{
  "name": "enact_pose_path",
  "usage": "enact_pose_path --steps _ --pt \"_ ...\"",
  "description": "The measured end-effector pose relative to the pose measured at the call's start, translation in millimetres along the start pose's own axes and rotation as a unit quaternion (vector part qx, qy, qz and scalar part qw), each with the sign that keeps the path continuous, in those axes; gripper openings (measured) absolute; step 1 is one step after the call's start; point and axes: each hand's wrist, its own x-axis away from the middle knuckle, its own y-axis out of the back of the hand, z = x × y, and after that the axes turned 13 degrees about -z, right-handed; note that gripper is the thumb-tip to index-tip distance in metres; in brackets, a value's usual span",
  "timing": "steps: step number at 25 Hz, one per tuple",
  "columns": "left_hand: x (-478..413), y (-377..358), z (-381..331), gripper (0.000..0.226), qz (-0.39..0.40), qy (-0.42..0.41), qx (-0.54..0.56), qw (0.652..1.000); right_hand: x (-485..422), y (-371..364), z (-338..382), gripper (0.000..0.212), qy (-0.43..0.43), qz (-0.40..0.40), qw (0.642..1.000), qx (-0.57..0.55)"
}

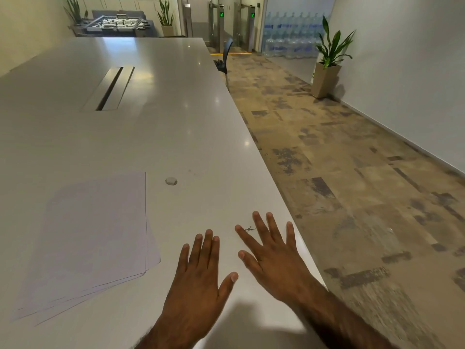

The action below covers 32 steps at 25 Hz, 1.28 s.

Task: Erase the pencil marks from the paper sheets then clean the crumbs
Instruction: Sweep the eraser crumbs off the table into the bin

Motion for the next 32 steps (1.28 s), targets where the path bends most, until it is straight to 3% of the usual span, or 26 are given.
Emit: enact_pose_path --steps 4,9,16,22,27,32 --pt "-4.8 -1.7 -8.9 0.086 -0.006 0.008 0.007 1.000 0.8 -0.3 -13.8 0.058 -0.038 -0.030 0.996 -0.069" --pt "-30.0 -6.2 -39.4 0.086 -0.018 -0.008 0.019 1.000 19.1 -6.2 -22.0 0.065 -0.135 -0.027 0.990 -0.008" --pt "-49.8 -7.7 -52.0 0.087 -0.047 -0.057 0.003 0.997 22.2 -6.4 -19.3 0.068 -0.124 -0.042 0.991 0.023" --pt "-32.8 -12.1 -18.1 0.091 -0.068 0.017 0.004 0.998 19.8 -3.2 -11.8 0.077 -0.134 -0.040 0.990 0.033" --pt "-30.7 -15.4 -14.7 0.088 -0.089 0.016 0.015 0.996 10.7 -1.0 -11.1 0.055 -0.091 -0.042 0.995 -0.005" --pt "-33.3 -18.4 -12.8 0.090 -0.089 0.009 0.014 0.996 17.2 0.5 -10.1 0.056 -0.115 -0.100 0.987 -0.056"
